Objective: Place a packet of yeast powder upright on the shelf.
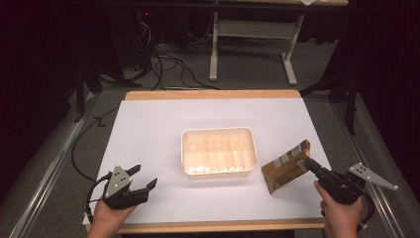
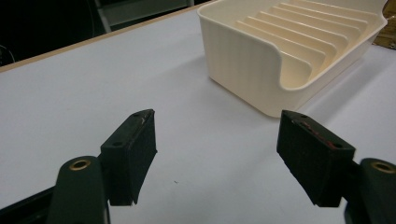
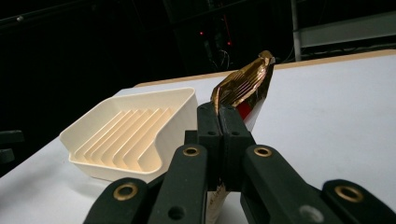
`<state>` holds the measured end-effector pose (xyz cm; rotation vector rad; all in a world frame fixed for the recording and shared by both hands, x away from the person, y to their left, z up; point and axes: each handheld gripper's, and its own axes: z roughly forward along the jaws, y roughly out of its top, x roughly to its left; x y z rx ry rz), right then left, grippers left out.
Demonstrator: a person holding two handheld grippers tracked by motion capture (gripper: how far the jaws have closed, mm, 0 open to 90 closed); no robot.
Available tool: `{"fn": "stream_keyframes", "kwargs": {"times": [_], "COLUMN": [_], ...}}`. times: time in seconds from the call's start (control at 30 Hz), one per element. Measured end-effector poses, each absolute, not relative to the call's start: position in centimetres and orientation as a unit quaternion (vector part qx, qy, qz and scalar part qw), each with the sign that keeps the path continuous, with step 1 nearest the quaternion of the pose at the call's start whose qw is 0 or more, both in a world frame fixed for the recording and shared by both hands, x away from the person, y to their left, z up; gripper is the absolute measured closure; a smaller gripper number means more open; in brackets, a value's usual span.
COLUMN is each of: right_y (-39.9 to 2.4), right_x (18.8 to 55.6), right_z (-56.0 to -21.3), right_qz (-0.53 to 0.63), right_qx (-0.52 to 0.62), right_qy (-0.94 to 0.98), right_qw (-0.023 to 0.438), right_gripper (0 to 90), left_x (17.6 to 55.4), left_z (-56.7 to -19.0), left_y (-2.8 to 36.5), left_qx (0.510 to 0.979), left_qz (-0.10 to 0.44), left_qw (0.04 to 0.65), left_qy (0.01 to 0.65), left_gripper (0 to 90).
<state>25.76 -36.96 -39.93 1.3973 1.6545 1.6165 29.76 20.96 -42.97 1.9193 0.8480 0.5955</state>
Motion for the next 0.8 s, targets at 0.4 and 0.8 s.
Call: {"fn": "stream_keyframes", "kwargs": {"times": [0.4,0.8], "right_y": [-36.6,-35.5], "right_x": [25.3,25.0], "right_z": [-38.9,-37.8], "right_qz": [0.594,0.595], "right_qx": [0.488,0.460], "right_qy": [0.594,0.605], "right_qw": [0.237,0.262], "right_gripper": [90.0,90.0], "left_x": [29.7,29.7], "left_z": [-43.0,-43.0], "left_y": [20.9,20.8], "left_qx": [0.781,0.782], "left_qz": [0.243,0.243], "left_qw": [0.462,0.462], "left_qy": [0.344,0.341], "left_gripper": [28.7,28.7]}}
